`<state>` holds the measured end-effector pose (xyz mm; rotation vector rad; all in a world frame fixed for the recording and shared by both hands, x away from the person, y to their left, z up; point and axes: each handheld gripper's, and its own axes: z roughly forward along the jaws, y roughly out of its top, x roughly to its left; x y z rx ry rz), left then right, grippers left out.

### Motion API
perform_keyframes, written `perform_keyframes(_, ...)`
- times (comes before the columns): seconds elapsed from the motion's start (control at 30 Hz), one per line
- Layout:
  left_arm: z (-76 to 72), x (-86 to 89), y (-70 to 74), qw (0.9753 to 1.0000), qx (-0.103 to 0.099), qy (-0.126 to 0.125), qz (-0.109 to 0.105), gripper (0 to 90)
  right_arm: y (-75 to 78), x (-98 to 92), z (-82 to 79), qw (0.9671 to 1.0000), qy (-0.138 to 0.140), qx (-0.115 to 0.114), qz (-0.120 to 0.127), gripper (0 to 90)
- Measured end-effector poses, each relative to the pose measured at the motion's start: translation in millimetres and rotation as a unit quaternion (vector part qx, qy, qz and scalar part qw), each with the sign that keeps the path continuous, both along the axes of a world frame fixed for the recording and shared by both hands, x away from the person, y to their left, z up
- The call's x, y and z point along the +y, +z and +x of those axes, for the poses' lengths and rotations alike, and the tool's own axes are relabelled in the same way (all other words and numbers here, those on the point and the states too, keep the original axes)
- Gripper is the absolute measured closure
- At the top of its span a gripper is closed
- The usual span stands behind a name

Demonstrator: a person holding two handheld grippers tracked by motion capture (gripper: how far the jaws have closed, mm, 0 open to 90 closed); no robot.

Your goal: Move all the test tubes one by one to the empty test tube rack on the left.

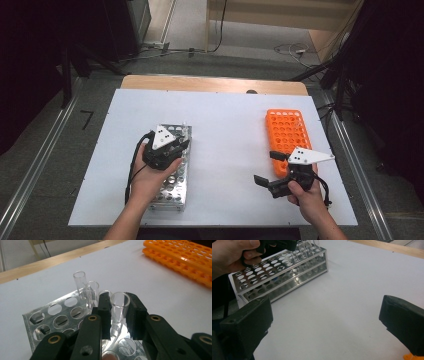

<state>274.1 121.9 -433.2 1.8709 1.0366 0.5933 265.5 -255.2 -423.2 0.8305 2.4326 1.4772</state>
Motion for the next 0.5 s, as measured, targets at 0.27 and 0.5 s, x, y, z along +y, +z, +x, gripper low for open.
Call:
perform_keyframes(0.27, 0.0, 2.8, 0.8, 0.9997, 0.015, -0.013, -0.013, 68.6, -0.5, -11.4, 3.9, 0.9998, -0.018, 0.000, 0.005, 0.0)
perform_keyframes(0.5, -4.3, 7.6, 4.7, 0.9989, 0.011, -0.025, -0.039, 55.5, 1.0, -19.2, 6.5, 0.9995, -0.030, 0.000, 0.007, 0.0)
